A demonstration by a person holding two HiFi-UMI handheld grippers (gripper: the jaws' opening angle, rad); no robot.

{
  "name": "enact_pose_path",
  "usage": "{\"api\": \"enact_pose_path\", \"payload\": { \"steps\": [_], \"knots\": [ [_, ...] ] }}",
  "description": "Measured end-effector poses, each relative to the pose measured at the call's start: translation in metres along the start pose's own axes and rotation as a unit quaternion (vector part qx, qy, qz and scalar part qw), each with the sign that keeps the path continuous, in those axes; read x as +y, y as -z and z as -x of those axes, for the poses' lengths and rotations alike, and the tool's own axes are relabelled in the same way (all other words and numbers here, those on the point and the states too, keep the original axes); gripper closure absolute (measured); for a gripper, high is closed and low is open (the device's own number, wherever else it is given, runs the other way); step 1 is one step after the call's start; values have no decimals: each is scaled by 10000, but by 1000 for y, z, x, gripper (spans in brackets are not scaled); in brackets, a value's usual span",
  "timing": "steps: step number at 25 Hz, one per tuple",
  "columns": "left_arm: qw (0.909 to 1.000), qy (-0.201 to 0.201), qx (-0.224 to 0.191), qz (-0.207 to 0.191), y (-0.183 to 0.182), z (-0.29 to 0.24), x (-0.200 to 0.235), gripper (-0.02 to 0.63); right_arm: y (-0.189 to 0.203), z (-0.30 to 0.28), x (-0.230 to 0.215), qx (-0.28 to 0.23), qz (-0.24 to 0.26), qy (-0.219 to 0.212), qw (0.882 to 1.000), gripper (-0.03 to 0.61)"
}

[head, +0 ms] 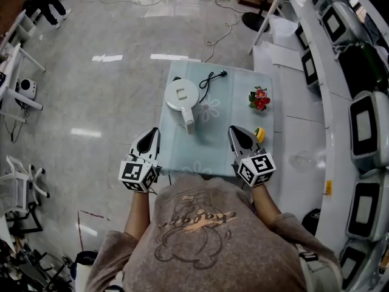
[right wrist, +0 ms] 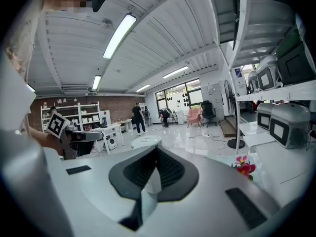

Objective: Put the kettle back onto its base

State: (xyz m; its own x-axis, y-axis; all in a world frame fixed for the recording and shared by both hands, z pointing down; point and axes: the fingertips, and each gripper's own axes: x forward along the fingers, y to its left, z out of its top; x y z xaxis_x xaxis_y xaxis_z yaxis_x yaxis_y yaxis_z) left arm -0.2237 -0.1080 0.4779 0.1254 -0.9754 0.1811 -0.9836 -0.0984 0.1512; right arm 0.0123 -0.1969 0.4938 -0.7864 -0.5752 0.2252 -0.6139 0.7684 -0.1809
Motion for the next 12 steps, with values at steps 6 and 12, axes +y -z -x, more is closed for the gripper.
{"api": "enact_pose_path", "payload": {
  "steps": [6, 12],
  "knots": [
    [10000, -9, 11, 50, -3, 1, 1, 592, 0, -2, 0, 36, -11, -11, 10000, 578],
    [9999, -4, 29, 108, -4, 0, 1, 592, -1, -3, -3, 95, -21, 25, 9999, 578]
  ]
}}
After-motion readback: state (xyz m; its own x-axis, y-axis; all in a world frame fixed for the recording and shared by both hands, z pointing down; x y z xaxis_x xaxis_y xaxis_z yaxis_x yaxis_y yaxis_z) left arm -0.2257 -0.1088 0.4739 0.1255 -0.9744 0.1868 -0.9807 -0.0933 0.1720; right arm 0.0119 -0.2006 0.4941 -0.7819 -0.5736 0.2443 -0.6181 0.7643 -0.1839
